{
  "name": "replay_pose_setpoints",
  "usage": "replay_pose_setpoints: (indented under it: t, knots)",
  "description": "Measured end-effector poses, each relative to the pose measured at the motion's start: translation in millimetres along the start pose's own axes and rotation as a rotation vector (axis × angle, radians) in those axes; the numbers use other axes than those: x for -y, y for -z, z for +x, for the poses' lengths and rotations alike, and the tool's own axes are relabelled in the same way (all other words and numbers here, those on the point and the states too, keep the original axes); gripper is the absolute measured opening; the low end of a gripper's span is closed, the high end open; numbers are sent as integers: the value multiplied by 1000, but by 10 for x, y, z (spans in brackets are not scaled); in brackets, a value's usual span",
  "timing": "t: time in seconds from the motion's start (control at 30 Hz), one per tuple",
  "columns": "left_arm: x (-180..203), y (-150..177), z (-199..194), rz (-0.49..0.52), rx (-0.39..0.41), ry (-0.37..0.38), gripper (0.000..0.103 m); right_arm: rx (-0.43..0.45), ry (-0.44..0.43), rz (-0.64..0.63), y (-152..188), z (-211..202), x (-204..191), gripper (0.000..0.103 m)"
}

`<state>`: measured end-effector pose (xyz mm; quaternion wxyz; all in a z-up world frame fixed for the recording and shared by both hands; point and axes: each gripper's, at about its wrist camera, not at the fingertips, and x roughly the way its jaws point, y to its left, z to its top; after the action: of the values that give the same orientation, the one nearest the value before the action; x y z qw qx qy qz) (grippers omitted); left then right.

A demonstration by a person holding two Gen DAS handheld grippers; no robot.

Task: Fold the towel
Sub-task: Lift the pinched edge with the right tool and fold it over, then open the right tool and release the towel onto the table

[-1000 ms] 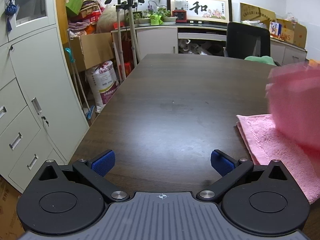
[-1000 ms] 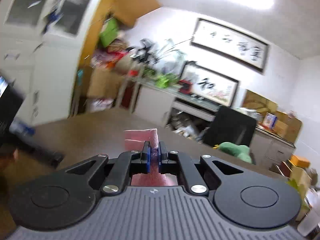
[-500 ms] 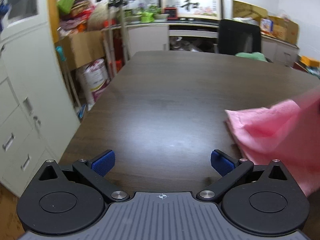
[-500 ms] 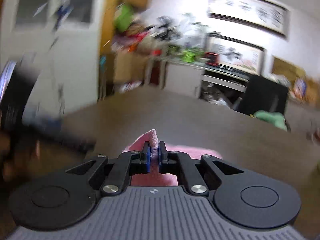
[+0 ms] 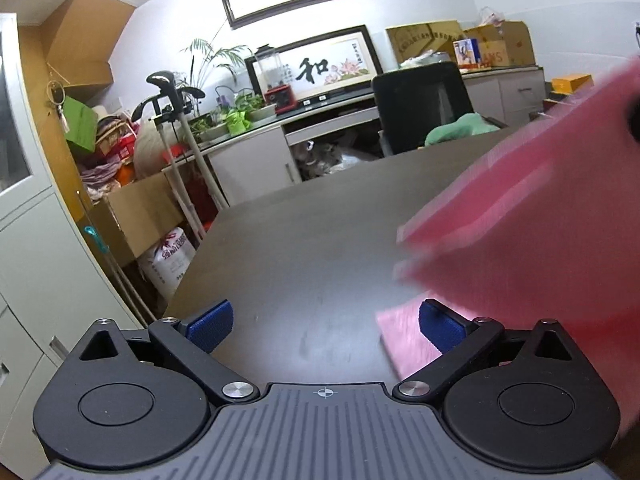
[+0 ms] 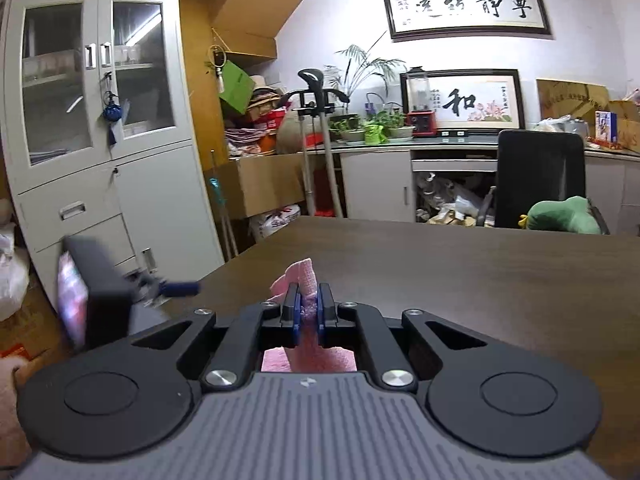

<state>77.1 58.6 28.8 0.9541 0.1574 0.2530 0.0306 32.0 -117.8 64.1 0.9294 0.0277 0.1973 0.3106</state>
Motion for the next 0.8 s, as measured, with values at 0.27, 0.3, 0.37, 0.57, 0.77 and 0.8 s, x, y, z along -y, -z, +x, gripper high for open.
replay_pose_setpoints:
  t: [0.27, 0.3, 0.37, 0.57, 0.77, 0.8]
  knots:
    - [53, -191, 225, -113, -2, 77, 95, 21, 1, -72, 73, -60, -203, 10]
    - [15, -221, 222, -145, 11, 98, 95, 30, 3, -75, 64, -65, -220, 10]
    - [-91, -263, 167, -201, 49, 136, 95, 64, 9, -93, 32, -67, -267, 11]
    - [-545, -203, 37, -372, 153, 210, 100, 72, -26, -166, 2, 97, -465, 15]
    - [-961, 169, 198, -404, 61, 52, 99, -144, -83, -154, 276, 630, -572, 15]
    - [-1079, 232, 180, -424, 49, 34, 99, -173, -97, -152, 306, 681, -588, 15]
